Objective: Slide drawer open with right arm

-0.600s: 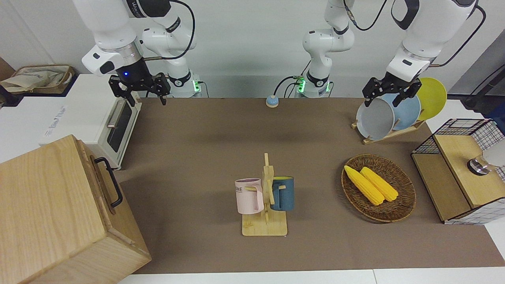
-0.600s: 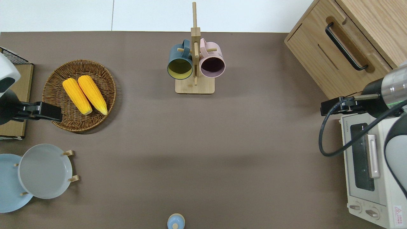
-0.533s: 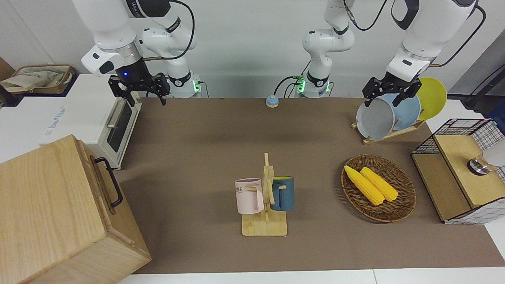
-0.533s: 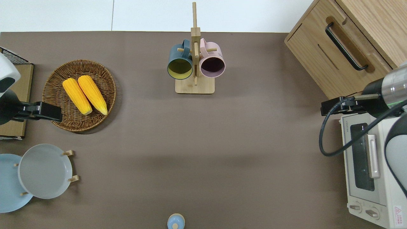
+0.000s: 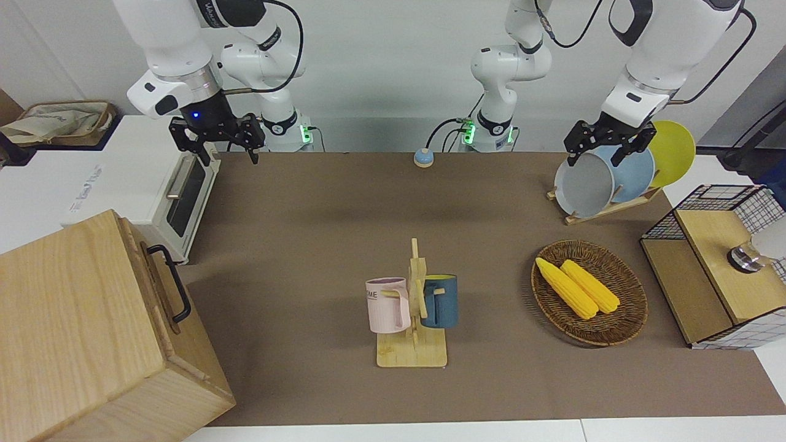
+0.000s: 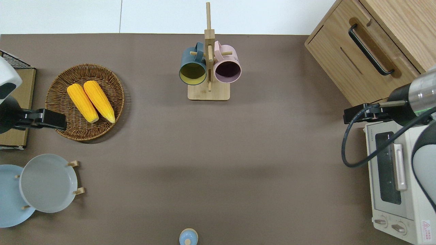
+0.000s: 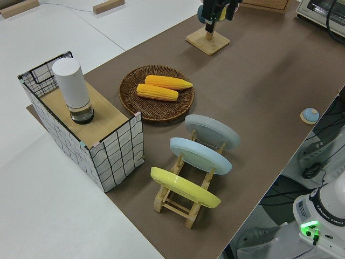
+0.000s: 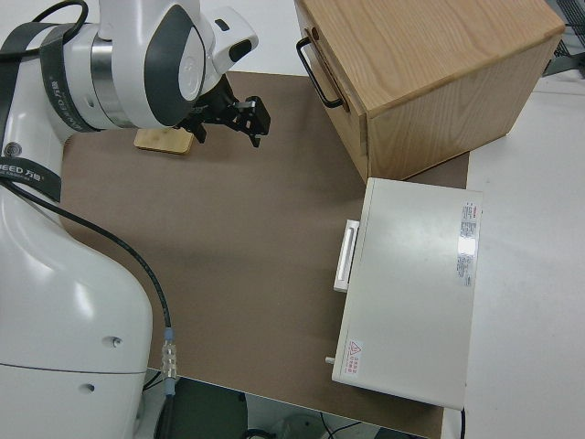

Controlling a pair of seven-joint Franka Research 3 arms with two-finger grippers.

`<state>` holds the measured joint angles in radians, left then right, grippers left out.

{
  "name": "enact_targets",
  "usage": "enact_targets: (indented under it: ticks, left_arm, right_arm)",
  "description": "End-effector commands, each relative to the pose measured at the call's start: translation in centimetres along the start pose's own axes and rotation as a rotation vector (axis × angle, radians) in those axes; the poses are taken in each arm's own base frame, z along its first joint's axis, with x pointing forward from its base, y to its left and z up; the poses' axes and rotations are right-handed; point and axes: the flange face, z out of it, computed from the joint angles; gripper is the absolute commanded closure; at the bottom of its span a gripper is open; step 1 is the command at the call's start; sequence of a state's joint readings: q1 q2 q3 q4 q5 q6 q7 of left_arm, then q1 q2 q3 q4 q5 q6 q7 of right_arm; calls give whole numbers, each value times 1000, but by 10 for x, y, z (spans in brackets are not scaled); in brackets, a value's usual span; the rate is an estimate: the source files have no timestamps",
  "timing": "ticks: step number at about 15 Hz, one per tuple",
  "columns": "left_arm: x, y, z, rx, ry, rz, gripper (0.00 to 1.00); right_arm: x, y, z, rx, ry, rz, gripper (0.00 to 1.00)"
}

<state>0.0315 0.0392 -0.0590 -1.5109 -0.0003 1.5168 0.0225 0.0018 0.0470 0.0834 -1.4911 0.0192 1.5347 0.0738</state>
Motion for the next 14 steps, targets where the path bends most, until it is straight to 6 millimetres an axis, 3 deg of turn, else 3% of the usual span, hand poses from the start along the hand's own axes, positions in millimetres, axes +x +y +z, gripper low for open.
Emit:
enact_targets:
  ticks: [1,6,14]
  left_arm:
    - [2,-1,-3,16,-8,10,7]
    - [1,-1,-3,16,-7,10,7]
    - [1,-1,-3,16,-7,10,7]
  right_arm:
    - [8,6,4,9,-9,-4,17]
    - [14,9,1,-12,5,-2,15]
    - [19,10,-3,-196,51,-30,13]
